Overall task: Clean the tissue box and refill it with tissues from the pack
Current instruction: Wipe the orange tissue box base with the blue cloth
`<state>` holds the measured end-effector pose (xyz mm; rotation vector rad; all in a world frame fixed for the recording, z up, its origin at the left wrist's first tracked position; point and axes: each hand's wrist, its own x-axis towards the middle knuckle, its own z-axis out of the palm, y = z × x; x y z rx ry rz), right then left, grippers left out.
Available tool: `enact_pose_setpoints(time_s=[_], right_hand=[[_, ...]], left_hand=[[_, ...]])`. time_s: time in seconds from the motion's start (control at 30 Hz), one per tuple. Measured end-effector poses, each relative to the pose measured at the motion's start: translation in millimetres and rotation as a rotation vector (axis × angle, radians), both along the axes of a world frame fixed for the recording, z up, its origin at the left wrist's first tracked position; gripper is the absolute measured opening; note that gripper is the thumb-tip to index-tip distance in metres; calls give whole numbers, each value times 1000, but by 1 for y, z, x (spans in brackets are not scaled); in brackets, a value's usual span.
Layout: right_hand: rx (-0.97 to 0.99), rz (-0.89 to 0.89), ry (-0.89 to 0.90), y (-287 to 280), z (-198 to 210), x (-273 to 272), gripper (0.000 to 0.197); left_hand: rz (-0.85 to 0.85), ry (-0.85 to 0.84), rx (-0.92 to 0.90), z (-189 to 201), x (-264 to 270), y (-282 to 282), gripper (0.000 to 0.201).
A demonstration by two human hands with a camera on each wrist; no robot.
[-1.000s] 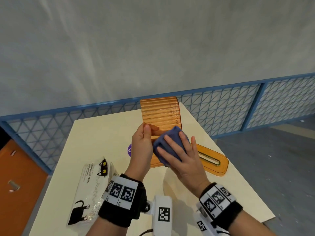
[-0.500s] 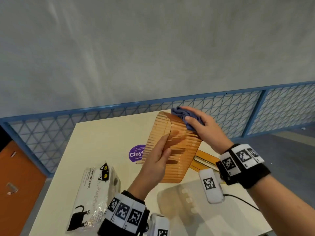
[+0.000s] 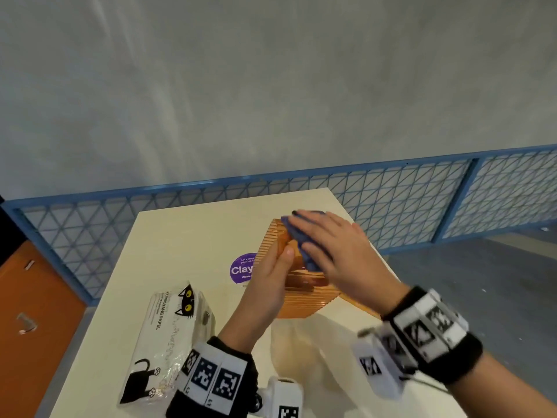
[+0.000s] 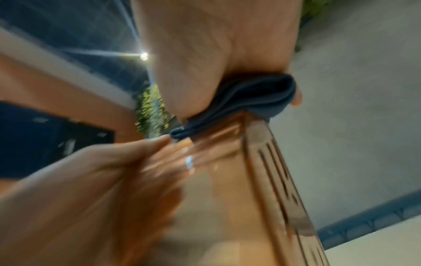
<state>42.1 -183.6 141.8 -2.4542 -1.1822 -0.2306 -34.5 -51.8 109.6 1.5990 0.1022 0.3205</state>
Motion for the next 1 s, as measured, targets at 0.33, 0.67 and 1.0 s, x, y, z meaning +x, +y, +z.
enact_pose_setpoints(time_s=[0.33,0.67,1.0], right_hand=[[50,115,-94,-1,-17,-25,54],[453,88,299,-15,2,19,39],[72,307,-273,-14,-37,-30,38]], left_hand=[[63,-64,36,-1,-11,-1,36],[-99,-63,-29,5,-13,-10,35],[7,224,-776,-5,-13,8,65]])
